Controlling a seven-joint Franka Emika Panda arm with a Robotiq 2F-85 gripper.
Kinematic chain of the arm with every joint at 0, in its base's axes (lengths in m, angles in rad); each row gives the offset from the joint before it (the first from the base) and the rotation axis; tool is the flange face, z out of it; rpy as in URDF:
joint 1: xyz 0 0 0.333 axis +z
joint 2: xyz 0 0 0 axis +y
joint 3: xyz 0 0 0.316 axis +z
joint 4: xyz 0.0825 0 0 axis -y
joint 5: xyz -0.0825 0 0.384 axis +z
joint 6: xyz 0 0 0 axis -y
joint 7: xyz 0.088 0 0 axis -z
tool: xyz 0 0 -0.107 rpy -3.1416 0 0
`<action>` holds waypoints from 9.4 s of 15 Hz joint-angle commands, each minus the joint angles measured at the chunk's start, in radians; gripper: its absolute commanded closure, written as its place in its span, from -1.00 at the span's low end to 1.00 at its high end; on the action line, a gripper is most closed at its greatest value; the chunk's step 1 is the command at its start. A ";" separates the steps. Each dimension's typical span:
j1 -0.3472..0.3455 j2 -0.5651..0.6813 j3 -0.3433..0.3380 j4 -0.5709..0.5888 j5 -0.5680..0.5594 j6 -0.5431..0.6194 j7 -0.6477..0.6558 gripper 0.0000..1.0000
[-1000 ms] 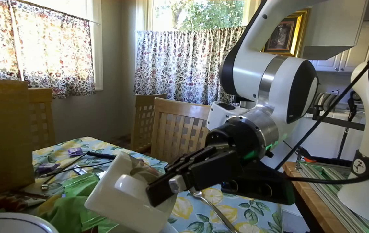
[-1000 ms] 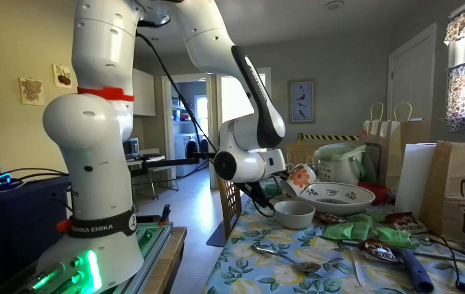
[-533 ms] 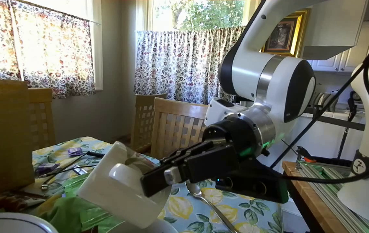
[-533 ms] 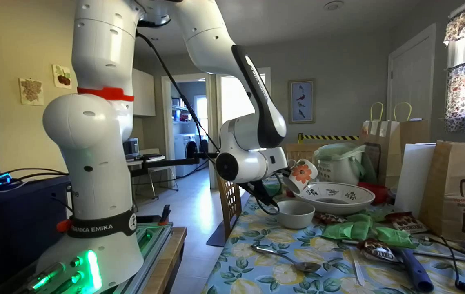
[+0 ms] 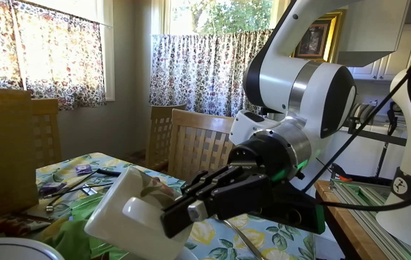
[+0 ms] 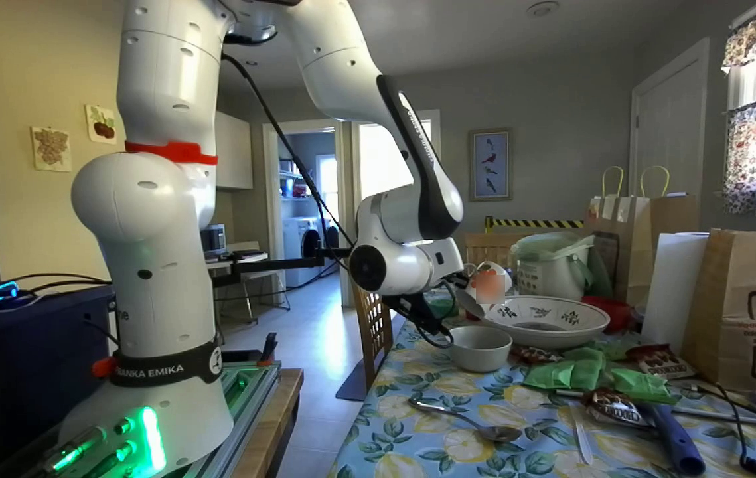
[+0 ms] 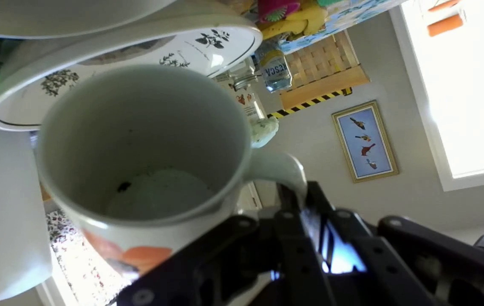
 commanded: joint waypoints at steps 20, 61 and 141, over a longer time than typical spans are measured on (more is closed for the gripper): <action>-0.015 -0.094 -0.011 0.001 -0.011 0.149 0.112 0.95; -0.061 -0.042 -0.011 0.325 -0.323 0.871 1.643 0.95; -0.248 0.388 -0.151 0.575 -1.077 0.221 2.727 -0.08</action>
